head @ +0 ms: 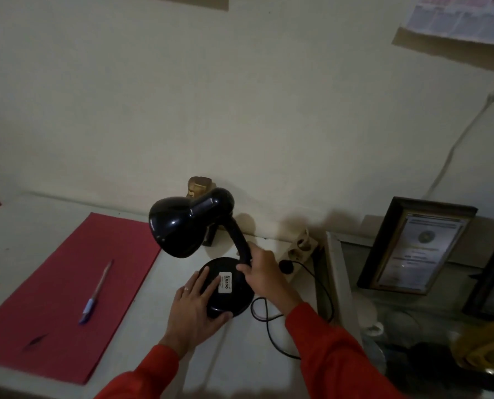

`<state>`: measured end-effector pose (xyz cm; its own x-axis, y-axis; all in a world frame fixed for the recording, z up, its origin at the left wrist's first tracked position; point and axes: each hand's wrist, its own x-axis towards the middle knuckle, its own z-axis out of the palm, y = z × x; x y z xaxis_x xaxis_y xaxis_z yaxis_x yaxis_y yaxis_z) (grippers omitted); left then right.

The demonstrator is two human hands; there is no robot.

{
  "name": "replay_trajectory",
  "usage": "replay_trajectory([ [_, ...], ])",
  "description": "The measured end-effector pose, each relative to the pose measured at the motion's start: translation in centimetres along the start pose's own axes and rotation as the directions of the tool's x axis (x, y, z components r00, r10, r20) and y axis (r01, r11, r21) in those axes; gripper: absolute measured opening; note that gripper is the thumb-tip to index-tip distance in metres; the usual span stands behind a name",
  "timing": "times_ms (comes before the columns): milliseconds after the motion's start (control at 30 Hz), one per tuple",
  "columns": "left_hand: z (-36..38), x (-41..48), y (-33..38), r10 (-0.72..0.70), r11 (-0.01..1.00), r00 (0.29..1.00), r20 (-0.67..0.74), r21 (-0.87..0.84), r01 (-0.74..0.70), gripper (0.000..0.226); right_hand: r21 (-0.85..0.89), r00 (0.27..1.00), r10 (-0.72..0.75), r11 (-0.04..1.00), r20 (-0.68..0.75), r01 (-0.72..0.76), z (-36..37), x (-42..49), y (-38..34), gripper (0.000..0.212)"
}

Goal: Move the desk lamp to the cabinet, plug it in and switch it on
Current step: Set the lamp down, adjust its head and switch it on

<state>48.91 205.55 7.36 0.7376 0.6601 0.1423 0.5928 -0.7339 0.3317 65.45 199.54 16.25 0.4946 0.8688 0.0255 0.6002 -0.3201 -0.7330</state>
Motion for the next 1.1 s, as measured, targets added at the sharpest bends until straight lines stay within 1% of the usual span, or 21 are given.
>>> replay_trajectory([
  [67, -0.3, 0.2, -0.4, -0.023, 1.0, 1.0, -0.004, 0.008, 0.023, 0.085, 0.057, 0.996, -0.046, 0.998, 0.075, 0.041, -0.4, 0.7, 0.1, 0.029],
  [133, -0.4, 0.4, -0.5, -0.045, 0.999, 0.999, 0.015, 0.011, 0.045, 0.086, 0.051, 0.982, -0.093, 0.995, 0.163, 0.086, -1.3, 1.2, 1.0, 0.034],
  [167, -0.4, 0.4, -0.5, -0.055, 0.998, 0.998, 0.025, 0.008, 0.055, 0.086, 0.0, 0.974, -0.093, 0.995, 0.207, 0.095, -1.7, 1.3, 1.6, 0.034],
  [233, -0.4, 0.2, -0.4, -0.062, 0.998, 0.998, 0.025, -0.006, 0.062, 0.086, -0.201, 0.956, -0.028, 0.975, 0.291, 0.09, -2.3, 1.3, 2.9, 0.036],
  [300, -0.4, 0.1, -0.1, -0.056, 0.998, 0.998, 0.015, -0.022, 0.057, 0.085, -0.422, 0.935, 0.055, 0.901, 0.35, 0.105, -2.6, 1.1, 3.9, 0.037],
  [333, -0.5, 0.1, 0.0, -0.055, 0.998, 0.998, 0.008, -0.027, 0.055, 0.085, -0.48, 0.925, 0.075, 0.868, 0.372, 0.123, -2.6, 1.0, 4.2, 0.036],
  [433, -0.6, 0.1, 0.1, -0.06, 0.998, 0.998, -0.003, -0.031, 0.059, 0.085, -0.54, 0.915, 0.08, 0.826, 0.396, 0.162, -2.8, 0.4, 4.2, 0.03],
  [600, -0.6, 0.3, 0.8, -0.098, 0.995, 0.995, -0.036, -0.03, 0.097, 0.089, -0.633, 0.903, 0.101, 0.746, 0.418, 0.21, -3.2, -0.8, 4.7, 0.027],
  [733, -0.2, 0.8, 2.5, -0.158, 0.987, 0.986, -0.048, -0.009, 0.158, 0.08, -0.667, 0.882, 0.15, 0.713, 0.447, 0.217, -3.4, -1.5, 5.1, 0.024],
  [800, -0.1, 1.1, 3.3, -0.195, 0.981, 0.98, -0.038, 0.001, 0.196, 0.08, -0.678, 0.883, 0.153, 0.701, 0.444, 0.22, -3.3, -1.7, 5.4, 0.022],
  [833, 0.0, 1.2, 3.5, -0.207, 0.978, 0.978, -0.031, 0.002, 0.207, 0.081, -0.66, 0.892, 0.14, 0.723, 0.43, 0.205, -3.2, -1.7, 5.3, 0.025],
  [867, 0.1, 1.3, 3.6, -0.206, 0.978, 0.978, -0.025, -0.003, 0.206, 0.081, -0.598, 0.908, 0.109, 0.783, 0.404, 0.172, -3.0, -1.5, 5.1, 0.031],
  [900, 0.2, 1.4, 3.4, -0.191, 0.981, 0.981, -0.023, -0.015, 0.191, 0.08, -0.475, 0.93, 0.068, 0.872, 0.36, 0.12, -2.8, -1.4, 4.8, 0.038],
  [933, 0.4, 1.4, 3.2, -0.172, 0.985, 0.985, -0.022, -0.031, 0.171, 0.079, -0.316, 0.954, 0.024, 0.946, 0.299, 0.075, -2.5, -1.1, 4.4, 0.044],
  [967, 0.5, 1.5, 3.0, -0.158, 0.987, 0.987, -0.022, -0.041, 0.157, 0.077, -0.174, 0.974, 0.004, 0.984, 0.227, 0.037, -2.3, -0.8, 3.8, 0.052],
  [1000, 0.6, 1.5, 2.9, -0.156, 0.987, 0.987, -0.028, -0.047, 0.154, 0.076, -0.078, 0.987, 0.01, 0.997, 0.162, 0.003, -2.0, -0.5, 3.2, 0.058],
  [1033, 0.6, 1.5, 2.9, -0.16, 0.986, 0.986, -0.037, -0.061, 0.157, 0.075, -0.036, 0.994, 0.021, 0.999, 0.109, -0.017, -1.6, 0.0, 2.7, 0.061],
  [1100, 0.6, 1.8, 3.4, -0.18, 0.979, 0.983, -0.042, -0.101, 0.175, 0.073, -0.033, 1.0, 0.024, 0.999, 0.016, -0.024, -0.8, 1.0, 1.9, 0.052],
])
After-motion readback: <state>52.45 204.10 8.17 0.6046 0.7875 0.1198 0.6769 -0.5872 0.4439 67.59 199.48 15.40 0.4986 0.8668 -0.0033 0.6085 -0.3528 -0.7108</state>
